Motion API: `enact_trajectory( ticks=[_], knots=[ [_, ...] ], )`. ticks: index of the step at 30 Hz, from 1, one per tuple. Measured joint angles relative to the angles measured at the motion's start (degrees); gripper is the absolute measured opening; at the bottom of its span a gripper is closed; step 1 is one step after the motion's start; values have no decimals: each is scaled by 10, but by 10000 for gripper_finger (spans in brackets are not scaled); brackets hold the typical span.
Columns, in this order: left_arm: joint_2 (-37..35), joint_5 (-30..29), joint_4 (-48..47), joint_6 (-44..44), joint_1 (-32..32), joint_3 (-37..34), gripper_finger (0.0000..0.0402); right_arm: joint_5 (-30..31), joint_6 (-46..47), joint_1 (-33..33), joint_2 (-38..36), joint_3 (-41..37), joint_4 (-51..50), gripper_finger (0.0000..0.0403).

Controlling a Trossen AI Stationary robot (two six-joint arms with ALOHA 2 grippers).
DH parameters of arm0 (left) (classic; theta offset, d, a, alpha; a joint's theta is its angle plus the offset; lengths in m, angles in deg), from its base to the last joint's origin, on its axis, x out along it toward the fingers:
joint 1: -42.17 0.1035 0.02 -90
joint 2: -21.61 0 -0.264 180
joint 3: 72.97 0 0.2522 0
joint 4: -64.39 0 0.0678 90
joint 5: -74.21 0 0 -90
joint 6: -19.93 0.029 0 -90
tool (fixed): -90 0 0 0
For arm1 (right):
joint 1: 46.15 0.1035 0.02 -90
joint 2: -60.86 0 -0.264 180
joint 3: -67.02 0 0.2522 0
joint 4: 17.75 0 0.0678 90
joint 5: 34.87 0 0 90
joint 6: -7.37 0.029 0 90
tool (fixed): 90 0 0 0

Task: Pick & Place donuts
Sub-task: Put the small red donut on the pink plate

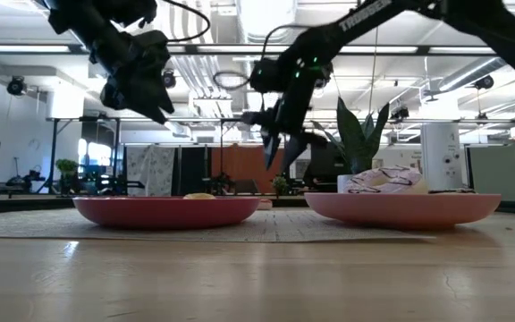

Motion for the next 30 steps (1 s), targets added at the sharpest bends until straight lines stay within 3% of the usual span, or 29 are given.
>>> enact_trajectory(
  ticks=[6, 21, 24, 30],
  knots=[
    [-21, 2, 1, -10, -7, 6, 140, -28, 8, -16, 48, 4, 44, 169],
    [-28, 1, -1, -34, -7, 2, 140, -114, 7, -32, 94, 35, 41, 151],
    [-28, 1, -3, -34, -7, 2, 140, -107, -12, -26, 67, 46, 26, 151],
    [4, 25, 16, -46, 35, 1, 140, -23, -57, -15, -30, 47, -55, 151]
  ],
)
